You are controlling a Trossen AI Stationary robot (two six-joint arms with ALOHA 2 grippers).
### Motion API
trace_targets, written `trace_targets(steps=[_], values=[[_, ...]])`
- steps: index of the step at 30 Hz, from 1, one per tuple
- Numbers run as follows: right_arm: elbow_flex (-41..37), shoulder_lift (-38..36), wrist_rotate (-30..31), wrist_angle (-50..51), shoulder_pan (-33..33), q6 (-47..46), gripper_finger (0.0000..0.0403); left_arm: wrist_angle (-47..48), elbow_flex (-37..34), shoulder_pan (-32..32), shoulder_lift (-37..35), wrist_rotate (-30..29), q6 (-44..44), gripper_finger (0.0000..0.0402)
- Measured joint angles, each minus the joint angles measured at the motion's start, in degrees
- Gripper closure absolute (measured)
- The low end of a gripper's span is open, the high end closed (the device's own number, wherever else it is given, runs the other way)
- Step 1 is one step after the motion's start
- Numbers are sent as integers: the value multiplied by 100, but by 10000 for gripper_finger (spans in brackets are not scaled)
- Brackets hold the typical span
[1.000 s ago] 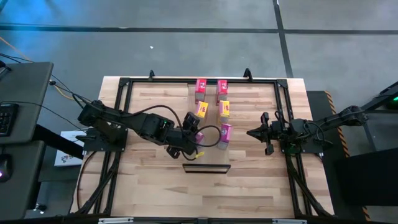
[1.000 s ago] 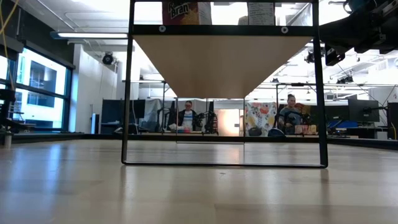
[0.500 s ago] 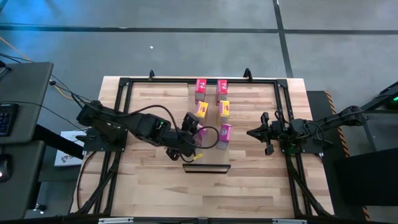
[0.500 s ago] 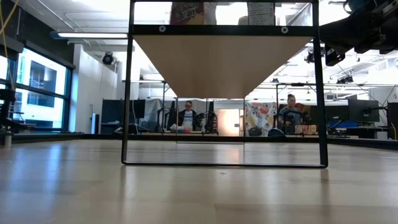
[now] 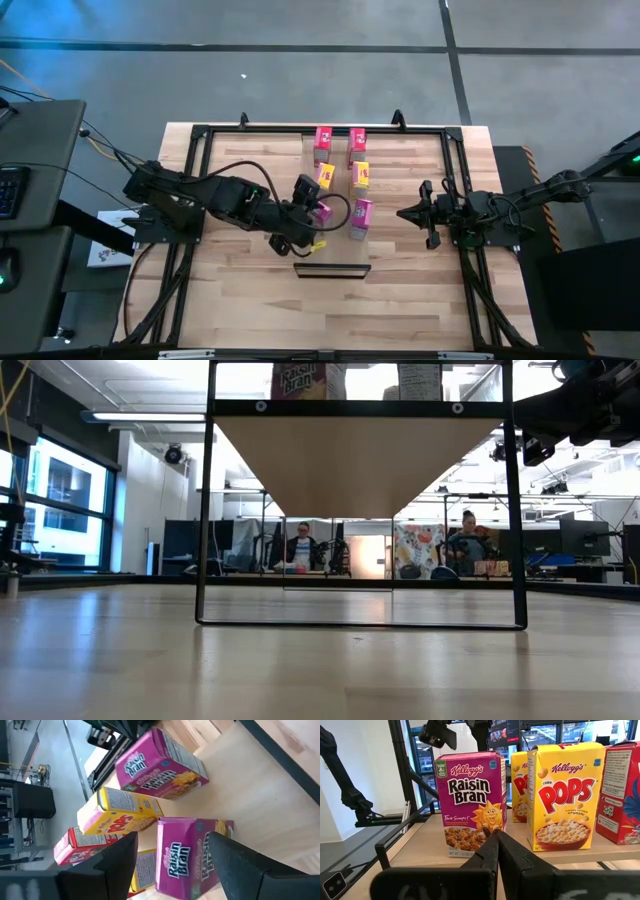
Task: Stack cereal on shelf
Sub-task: Put the purple cereal box on the shelf aligned with the other purple cereal box
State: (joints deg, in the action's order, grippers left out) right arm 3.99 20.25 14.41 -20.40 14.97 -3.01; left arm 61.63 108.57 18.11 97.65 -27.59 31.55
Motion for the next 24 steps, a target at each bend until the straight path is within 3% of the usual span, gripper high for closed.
trace_targets(steps=[14, 20, 24], values=[[0, 0, 0, 48, 0, 0, 403, 24, 146, -2, -423, 218, -461, 167], [0, 0, 0, 50, 0, 0, 403, -15, 43, -13, -754, 848, -1205, 167], [0, 0, 0, 81, -1, -9, 403, -138, -409, -11, -1019, 914, -1812, 168]])
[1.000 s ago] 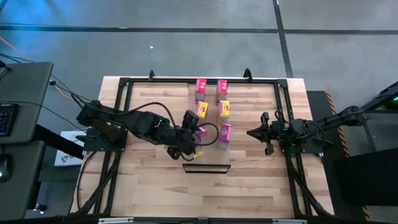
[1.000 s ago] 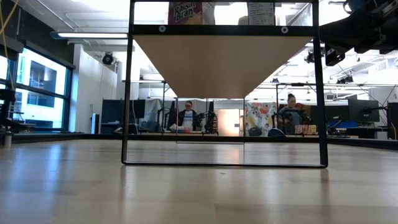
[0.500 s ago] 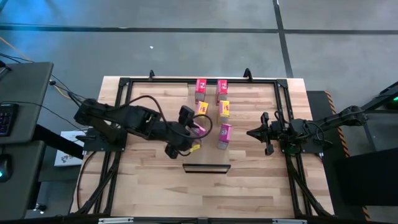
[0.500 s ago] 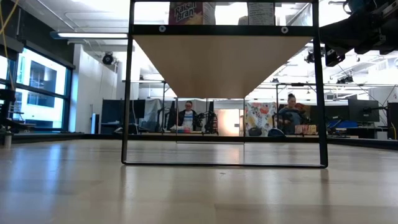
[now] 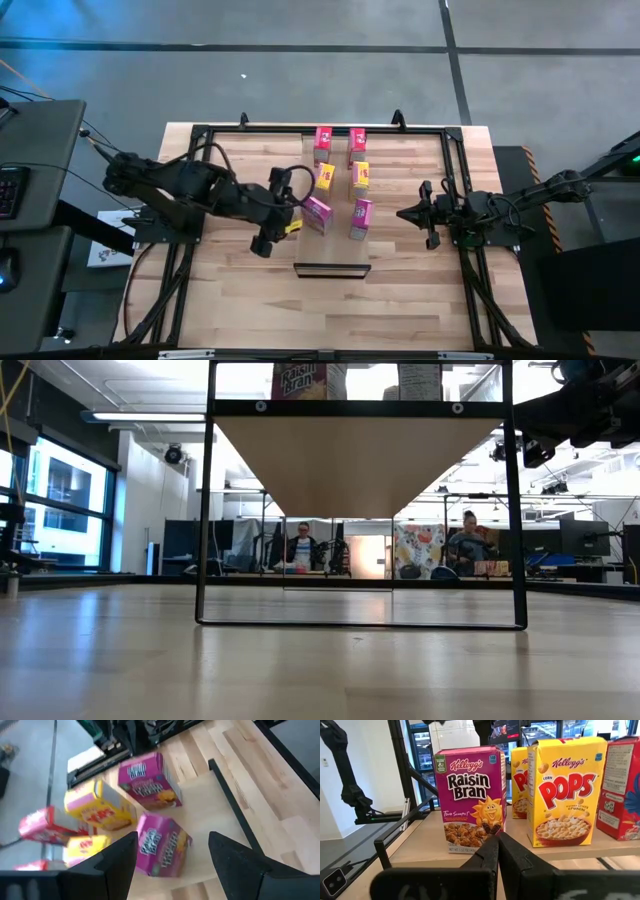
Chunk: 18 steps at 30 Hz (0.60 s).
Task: Stack cereal on shelf
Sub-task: Put the purple cereal box on the shelf aligned with the other purple cereal box
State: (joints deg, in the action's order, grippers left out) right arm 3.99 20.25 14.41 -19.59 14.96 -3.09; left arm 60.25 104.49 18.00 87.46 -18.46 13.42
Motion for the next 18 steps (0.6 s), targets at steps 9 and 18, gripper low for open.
trace_targets(steps=[9, 18], values=[[0, -2, 0, 54, 1, -98, 403, -2631, -3161, 259, -1178, -514, -91, 194], [0, 0, 160, 100, 1, -96, 403, -8565, -6756, 455, -2014, -1047, 1224, 333]])
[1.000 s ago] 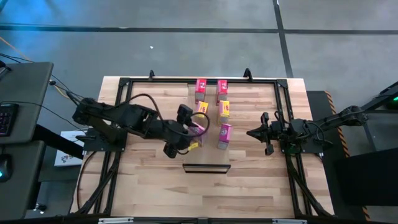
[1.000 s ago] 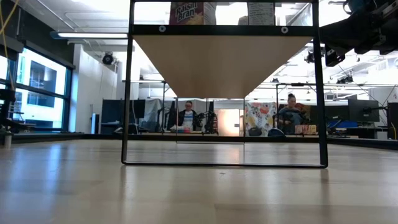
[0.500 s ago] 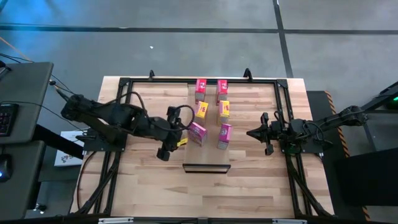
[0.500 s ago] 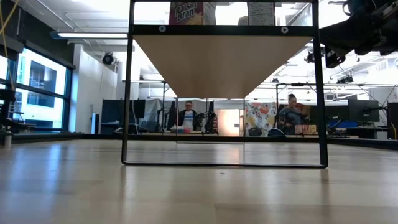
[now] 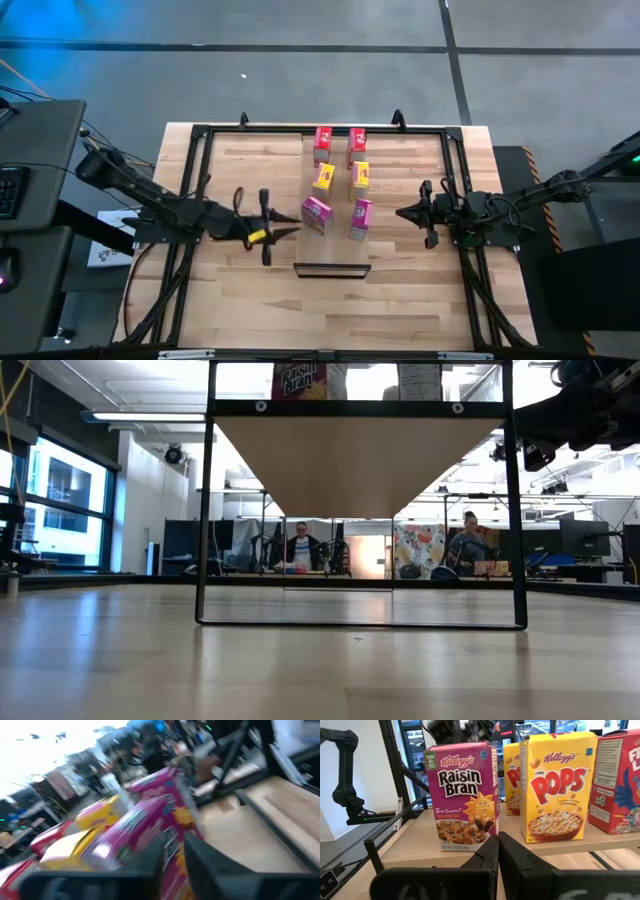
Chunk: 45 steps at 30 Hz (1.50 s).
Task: Stack cereal on shelf
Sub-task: Put the purple cereal box on the shelf aligned with the other purple cereal box
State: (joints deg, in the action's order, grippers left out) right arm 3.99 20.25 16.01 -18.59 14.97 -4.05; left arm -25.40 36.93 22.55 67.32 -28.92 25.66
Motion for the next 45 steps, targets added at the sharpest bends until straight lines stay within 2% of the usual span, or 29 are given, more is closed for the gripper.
trace_targets(steps=[3, 5, 15, 29, 40, 45], values=[[0, -2, 6, -2, -1, 0, 403, -1357, -691, -145, 115, 167, 30, 388], [0, -2, 6, -2, -1, 0, 403, -1580, -938, -209, 130, 357, -166, 393], [0, -1, 43, 0, 1, 2, 403, -1561, -1007, -471, 130, 426, -568, 401], [0, 0, 42, -2, 1, 2, 403, -1473, -1007, -997, 332, 1360, -1298, 401], [0, -2, 50, 0, 1, 2, 403, -1478, -820, -1196, 739, 1307, -1312, 401], [0, 0, 50, 9, 1, 0, 403, -1478, -820, -1213, 740, 804, -1357, 401]])
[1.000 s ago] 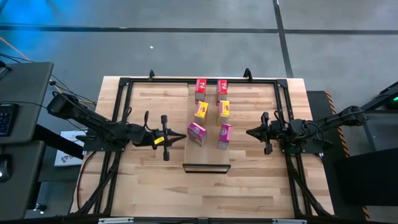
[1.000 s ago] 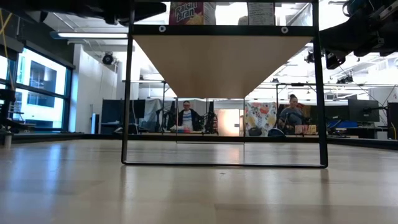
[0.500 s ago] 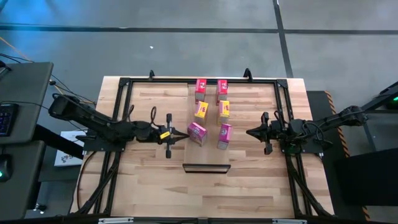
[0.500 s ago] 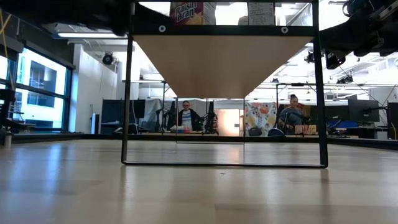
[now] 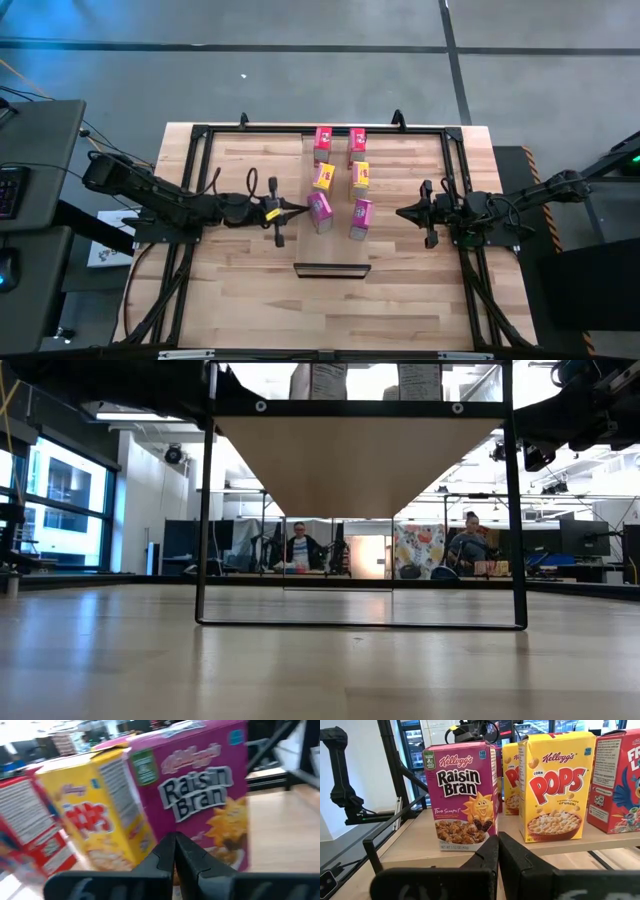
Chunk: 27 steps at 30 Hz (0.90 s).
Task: Stack cereal on shelf
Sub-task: Put the purple cereal box on the shelf aligned with the other purple cereal box
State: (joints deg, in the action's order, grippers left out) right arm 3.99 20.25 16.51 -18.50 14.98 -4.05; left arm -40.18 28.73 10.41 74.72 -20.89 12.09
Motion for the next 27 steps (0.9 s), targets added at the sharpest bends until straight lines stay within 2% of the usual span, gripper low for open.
trace_targets(steps=[11, 20, 27], values=[[0, -1, 2, -6, -1, 0, 403, -29, 0, -3, 23, -195, -149, 401], [0, -1, 4, -17, -2, 0, 403, -339, 2, -220, 476, -207, -251, 401], [0, -2, 4, -17, -2, 1, 403, -400, -2, -232, 412, -207, -251, 401]])
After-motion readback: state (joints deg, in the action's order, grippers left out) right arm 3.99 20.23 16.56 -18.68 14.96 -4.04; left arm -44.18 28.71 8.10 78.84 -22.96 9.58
